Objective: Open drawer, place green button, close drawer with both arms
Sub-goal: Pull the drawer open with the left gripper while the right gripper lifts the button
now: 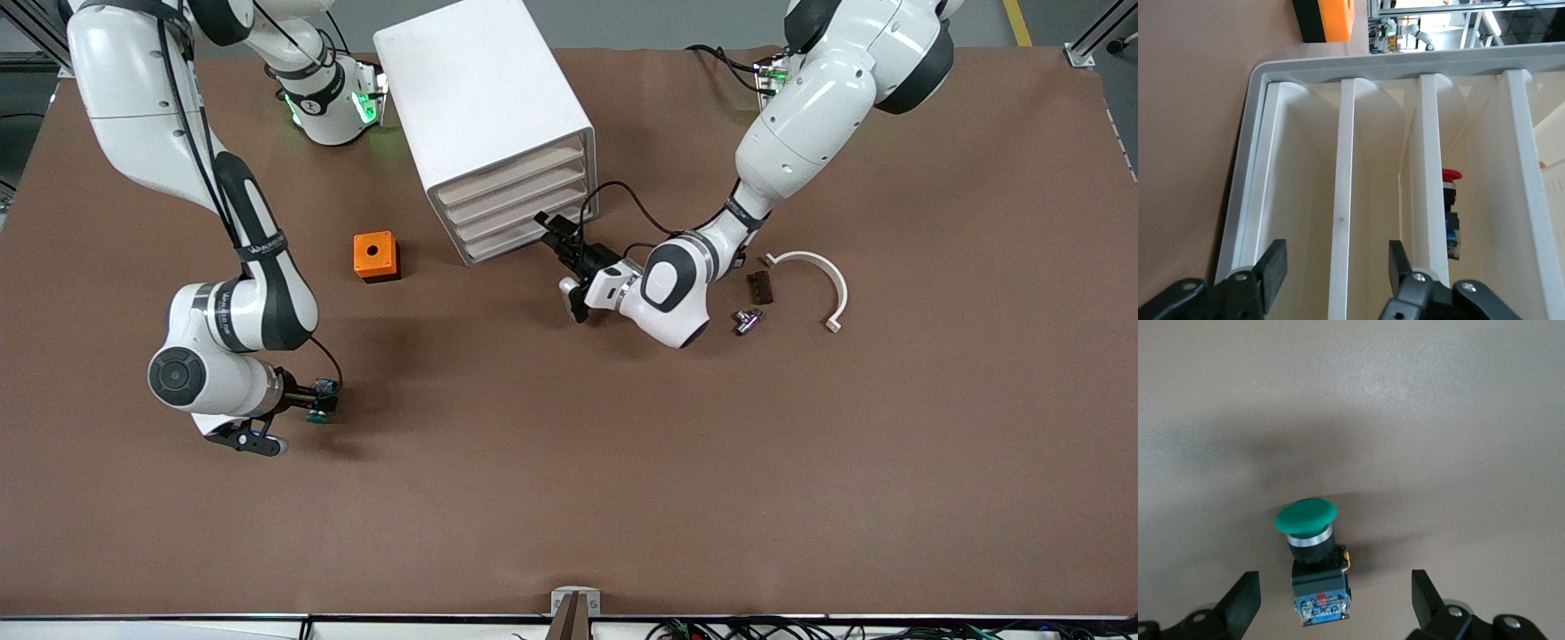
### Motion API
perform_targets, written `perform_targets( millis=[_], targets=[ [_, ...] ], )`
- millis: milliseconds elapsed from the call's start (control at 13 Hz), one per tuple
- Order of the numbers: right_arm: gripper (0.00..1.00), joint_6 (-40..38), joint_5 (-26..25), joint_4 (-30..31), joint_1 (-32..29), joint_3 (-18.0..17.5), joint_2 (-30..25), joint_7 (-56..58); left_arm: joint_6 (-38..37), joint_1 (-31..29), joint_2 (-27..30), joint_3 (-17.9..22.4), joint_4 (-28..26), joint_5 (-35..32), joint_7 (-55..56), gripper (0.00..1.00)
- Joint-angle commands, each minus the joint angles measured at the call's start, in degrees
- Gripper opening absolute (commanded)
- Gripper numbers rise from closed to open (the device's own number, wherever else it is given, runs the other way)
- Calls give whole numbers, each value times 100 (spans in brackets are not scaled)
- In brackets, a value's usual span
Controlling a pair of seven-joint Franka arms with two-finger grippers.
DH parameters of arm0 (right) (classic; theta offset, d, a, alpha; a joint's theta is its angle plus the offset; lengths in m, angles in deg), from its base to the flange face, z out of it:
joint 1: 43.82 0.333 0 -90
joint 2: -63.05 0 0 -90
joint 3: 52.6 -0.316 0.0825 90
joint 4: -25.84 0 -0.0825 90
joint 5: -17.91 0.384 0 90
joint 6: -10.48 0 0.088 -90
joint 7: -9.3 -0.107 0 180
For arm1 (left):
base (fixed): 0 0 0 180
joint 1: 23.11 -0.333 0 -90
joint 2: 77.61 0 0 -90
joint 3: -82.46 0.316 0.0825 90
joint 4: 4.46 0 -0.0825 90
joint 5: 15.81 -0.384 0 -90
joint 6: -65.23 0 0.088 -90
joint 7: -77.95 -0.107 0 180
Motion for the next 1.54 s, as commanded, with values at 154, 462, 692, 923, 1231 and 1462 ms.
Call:
perform_targets(
  millis=[154,462,692,923,1231,1462],
  targets=[
    [100,143,234,-6,116,-5,164,-247,91,324,-106,-14,1,592,-298,66],
    [100,117,234,82,124,3,164,-247,117,333,-159,-14,10,637,-298,54],
    [100,73,225,135,133,3,146,-238,117,333,-194,-14,10,645,-280,32],
    [71,73,225,135,124,3,138,-238,117,342,-194,-14,19,663,-237,26],
    [31,64,225,118,116,3,111,-247,117,351,-203,-14,36,733,-219,16],
    [18,47,225,92,107,12,59,-212,117,324,-282,30,98,733,-210,13]
  ],
)
